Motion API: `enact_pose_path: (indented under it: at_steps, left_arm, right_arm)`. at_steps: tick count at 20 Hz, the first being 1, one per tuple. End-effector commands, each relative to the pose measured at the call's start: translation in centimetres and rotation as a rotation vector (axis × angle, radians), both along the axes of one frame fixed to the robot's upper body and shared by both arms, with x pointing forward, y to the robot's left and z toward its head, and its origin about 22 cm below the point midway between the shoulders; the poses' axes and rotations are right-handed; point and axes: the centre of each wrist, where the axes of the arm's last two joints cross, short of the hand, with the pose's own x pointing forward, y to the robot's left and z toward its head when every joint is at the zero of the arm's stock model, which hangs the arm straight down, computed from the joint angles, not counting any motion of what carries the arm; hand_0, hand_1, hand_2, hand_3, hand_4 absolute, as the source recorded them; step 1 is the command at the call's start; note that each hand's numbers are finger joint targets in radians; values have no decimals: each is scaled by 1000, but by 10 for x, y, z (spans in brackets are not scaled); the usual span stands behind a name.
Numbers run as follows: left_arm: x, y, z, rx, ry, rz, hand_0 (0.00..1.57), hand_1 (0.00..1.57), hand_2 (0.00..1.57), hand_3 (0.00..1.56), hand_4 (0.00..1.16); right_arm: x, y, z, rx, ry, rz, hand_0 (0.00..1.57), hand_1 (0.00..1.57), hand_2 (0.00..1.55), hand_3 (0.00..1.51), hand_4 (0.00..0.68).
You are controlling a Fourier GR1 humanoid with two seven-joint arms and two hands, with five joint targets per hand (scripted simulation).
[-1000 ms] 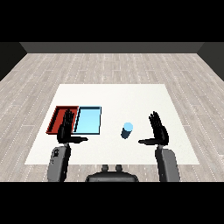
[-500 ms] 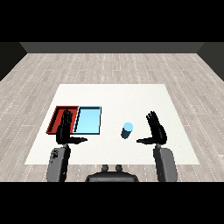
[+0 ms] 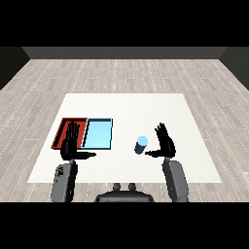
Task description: Pick the blue can and put it in the blue box
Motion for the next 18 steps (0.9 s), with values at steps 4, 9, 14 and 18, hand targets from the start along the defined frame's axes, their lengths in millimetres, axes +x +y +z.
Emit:
enact_pose_path:
  at_steps: [4,9,14,18]
  left_arm:
    - [-5,-2,9,17,6,3,0,0,0,0,0]
    - [-3,-6,1,-8,-4,-2,0,0,0,0,0]
    - [7,15,6,1,-10,-5,0,0,0,0,0]
    - [-4,-5,7,10,2,3,0,0,0,0,0]
  right_arm:
    - [-11,16,-6,60,27,2,0,0,0,0,0]
    - [-17,12,-29,77,71,12,0,0,0,0,0]
    - [-1,19,-50,74,70,0,0,0,0,0,0]
    - [-12,39,-55,85,93,-17,0,0,0,0,0]
